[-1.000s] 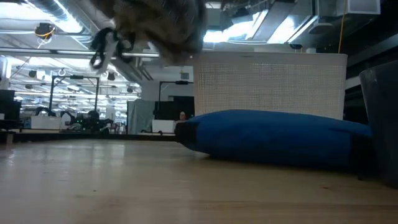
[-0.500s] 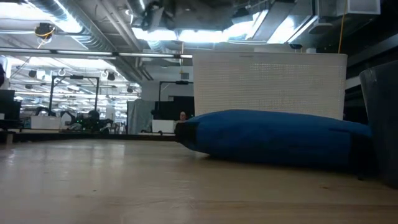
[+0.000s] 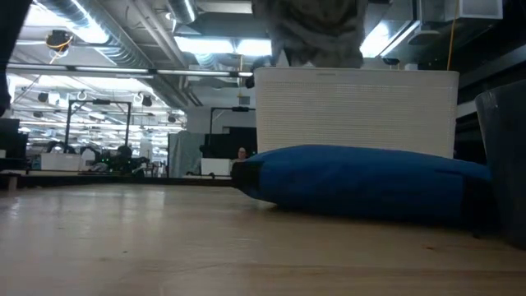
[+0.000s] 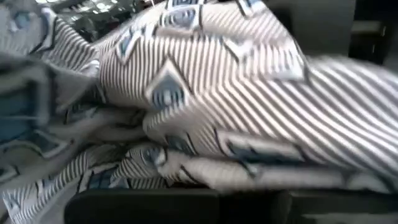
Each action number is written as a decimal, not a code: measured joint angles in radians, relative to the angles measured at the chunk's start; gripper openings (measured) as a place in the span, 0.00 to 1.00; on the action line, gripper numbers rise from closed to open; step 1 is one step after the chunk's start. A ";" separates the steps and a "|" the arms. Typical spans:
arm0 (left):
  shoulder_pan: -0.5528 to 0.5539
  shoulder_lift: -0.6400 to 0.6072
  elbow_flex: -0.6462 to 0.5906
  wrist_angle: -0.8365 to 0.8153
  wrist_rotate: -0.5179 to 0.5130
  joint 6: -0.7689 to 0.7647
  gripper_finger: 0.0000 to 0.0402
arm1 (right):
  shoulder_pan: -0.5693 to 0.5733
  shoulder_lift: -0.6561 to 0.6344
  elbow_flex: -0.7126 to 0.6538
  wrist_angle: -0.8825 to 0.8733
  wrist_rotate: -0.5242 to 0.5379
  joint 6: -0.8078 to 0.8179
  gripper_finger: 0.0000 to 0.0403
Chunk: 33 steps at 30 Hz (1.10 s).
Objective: Pick & Place Medicine items
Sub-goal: Put the light blue patient gown into the white bin
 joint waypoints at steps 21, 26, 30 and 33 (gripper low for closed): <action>0.253 0.313 0.269 0.032 0.392 -0.153 0.00 | -0.273 -0.027 0.001 -0.127 -0.144 0.011 0.00; 0.254 0.368 0.315 0.046 0.414 -0.163 0.00 | -0.283 -0.027 0.001 -0.203 -0.144 0.036 0.00; 0.241 0.390 0.315 0.099 0.421 -0.165 0.00 | -0.283 -0.027 0.000 -0.271 -0.145 0.087 0.00; 0.230 0.402 0.315 0.139 0.425 -0.178 0.00 | -0.272 -0.029 0.000 -0.304 -0.146 0.123 0.00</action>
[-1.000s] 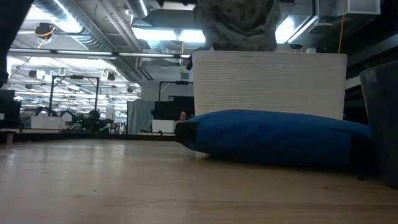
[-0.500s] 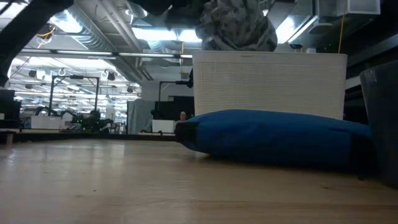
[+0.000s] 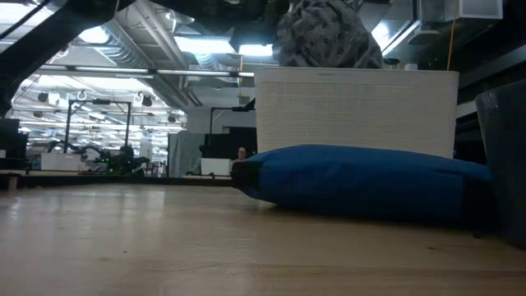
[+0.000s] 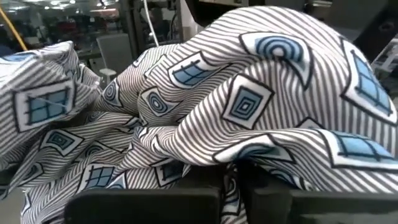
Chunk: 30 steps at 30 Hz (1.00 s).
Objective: Pick & Place Medicine items
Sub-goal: Put the light blue patient gown into the white bin
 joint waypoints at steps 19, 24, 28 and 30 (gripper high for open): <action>-0.038 0.066 0.000 0.174 0.132 -0.146 0.00 | 0.070 -0.007 -0.002 -0.136 0.011 0.234 0.00; -0.029 0.095 0.000 0.275 0.163 -0.252 0.00 | 0.070 -0.007 -0.002 -0.132 0.034 0.245 0.00; -0.022 0.094 0.000 0.264 0.167 -0.249 0.00 | 0.057 -0.004 -0.002 -0.130 0.025 0.243 0.00; -0.017 0.094 0.000 0.256 0.167 -0.244 0.00 | 0.043 0.002 -0.002 -0.130 0.004 0.239 0.00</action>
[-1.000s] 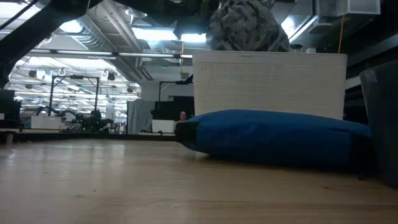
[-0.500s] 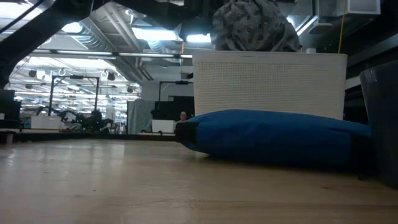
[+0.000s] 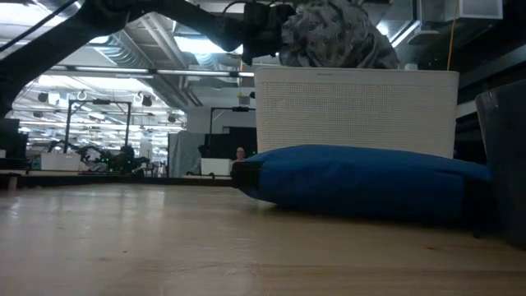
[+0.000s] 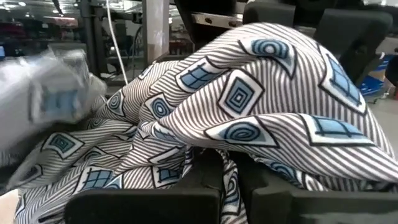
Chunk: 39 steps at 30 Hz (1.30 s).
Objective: Pick & Place Medicine items
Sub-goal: Put the light blue patient gown into the white bin
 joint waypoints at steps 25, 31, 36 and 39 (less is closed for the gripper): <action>0.047 -0.002 -0.107 -0.387 -0.188 0.380 0.00 | -0.168 -0.211 -0.885 0.381 -0.081 0.043 0.00; 0.041 -0.002 -0.116 -0.385 -0.205 0.371 0.00 | -0.195 -0.225 -1.016 0.479 -0.192 0.026 0.00; 0.036 -0.002 -0.116 -0.395 -0.250 0.292 0.00 | -0.204 -0.225 -1.062 0.494 -0.225 0.027 0.00; 0.035 -0.002 -0.116 -0.398 -0.266 0.253 0.01 | -0.203 -0.225 -1.062 0.501 -0.224 0.024 0.01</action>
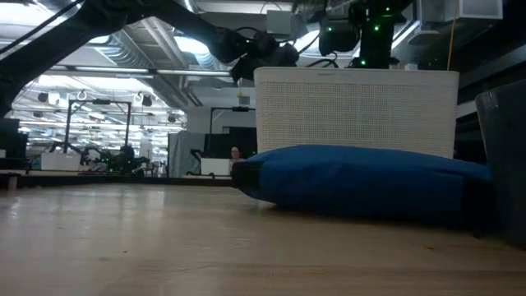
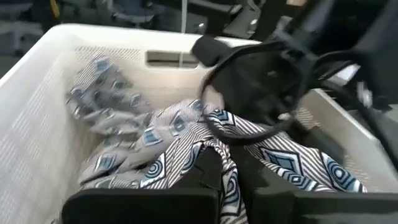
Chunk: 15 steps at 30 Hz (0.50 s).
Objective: Pick & Place Medicine items
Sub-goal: Put the light blue patient gown into the white bin
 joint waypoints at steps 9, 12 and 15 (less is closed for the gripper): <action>0.005 -0.001 0.000 -0.068 -0.090 0.045 0.27 | 0.010 0.000 0.055 -0.092 0.034 -0.023 0.32; 0.005 -0.003 0.000 -0.080 -0.089 0.068 0.37 | 0.018 0.000 0.090 -0.137 0.050 -0.018 0.43; 0.008 -0.014 0.000 -0.087 -0.093 0.090 0.44 | 0.028 0.000 0.138 -0.180 0.064 -0.016 0.51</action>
